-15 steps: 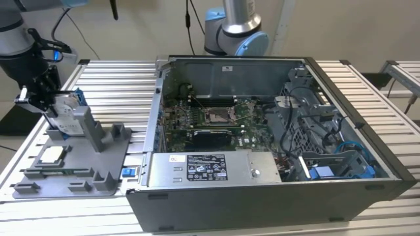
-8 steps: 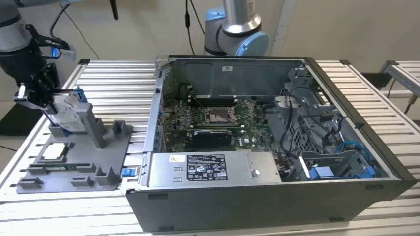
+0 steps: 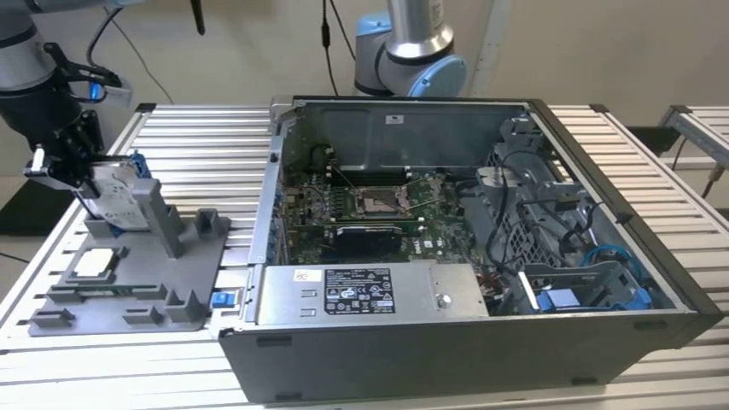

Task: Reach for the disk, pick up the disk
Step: 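Pick up the disk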

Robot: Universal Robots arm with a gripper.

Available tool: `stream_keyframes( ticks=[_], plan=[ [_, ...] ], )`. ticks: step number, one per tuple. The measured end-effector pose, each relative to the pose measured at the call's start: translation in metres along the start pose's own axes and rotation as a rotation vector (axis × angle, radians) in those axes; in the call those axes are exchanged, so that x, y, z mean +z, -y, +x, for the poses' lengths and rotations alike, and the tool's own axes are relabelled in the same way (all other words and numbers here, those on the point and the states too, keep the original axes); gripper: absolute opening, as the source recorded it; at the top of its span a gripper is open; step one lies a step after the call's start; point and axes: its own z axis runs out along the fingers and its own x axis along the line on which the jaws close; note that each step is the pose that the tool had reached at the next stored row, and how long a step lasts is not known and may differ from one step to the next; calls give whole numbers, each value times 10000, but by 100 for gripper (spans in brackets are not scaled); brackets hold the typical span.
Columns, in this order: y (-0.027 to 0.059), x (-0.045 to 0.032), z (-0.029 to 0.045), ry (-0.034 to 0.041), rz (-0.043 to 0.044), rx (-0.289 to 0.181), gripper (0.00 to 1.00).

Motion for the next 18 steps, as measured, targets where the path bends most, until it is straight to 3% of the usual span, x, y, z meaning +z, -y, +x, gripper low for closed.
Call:
stream_keyframes(
  ticks=[18],
  plan=[
    [-3, -342, -20, -109, 5, 0, 0]
  ],
)
